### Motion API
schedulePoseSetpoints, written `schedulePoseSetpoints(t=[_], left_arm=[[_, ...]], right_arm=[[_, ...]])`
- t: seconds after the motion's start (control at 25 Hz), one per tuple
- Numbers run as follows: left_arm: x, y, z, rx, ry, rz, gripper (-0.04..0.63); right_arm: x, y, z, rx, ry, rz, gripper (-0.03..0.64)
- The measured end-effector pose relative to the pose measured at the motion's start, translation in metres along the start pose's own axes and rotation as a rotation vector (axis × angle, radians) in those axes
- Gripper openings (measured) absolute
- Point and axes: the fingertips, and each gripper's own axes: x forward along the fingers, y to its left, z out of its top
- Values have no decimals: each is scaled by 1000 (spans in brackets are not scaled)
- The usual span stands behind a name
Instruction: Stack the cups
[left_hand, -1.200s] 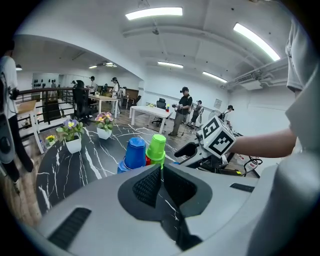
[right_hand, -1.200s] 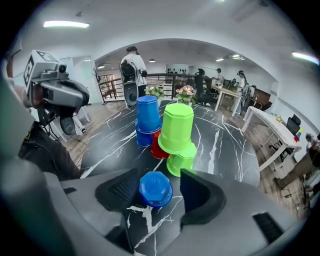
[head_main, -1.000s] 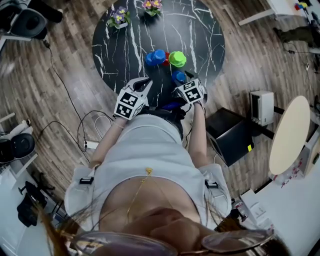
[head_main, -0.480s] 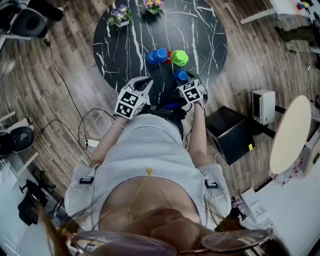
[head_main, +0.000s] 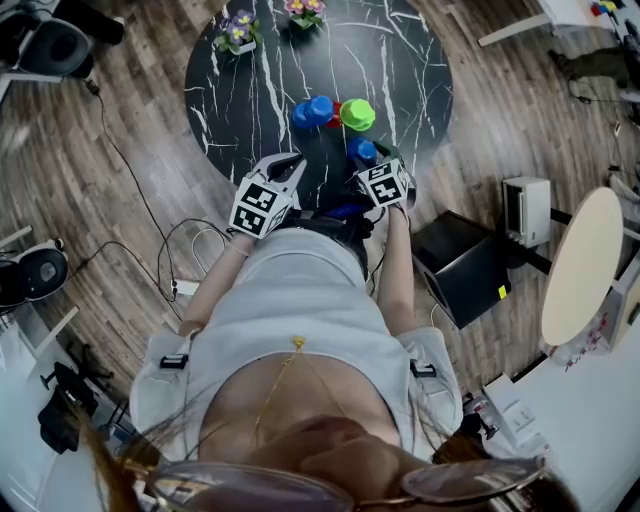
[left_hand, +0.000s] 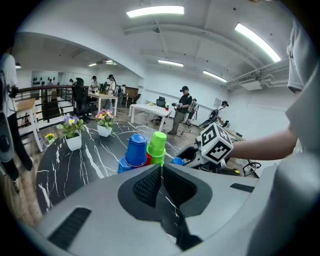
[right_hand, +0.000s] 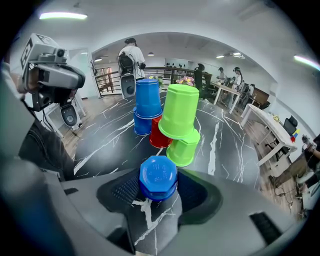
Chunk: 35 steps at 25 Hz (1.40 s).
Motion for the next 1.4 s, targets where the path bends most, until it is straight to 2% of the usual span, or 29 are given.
schedulePoseSetpoints(t=[0.6,0.96,1.4], left_arm=[[0,-2,-1,5,11,7,38],[2,-4,1,1,3,3,38],[2,-4,-2,-4,4,-4,38]], right_arm=[[-29,8,20,-60,-24,31,241],[-54,8,48,-105,-73,22,239],[-80,21,79,-152,-122,61,239]])
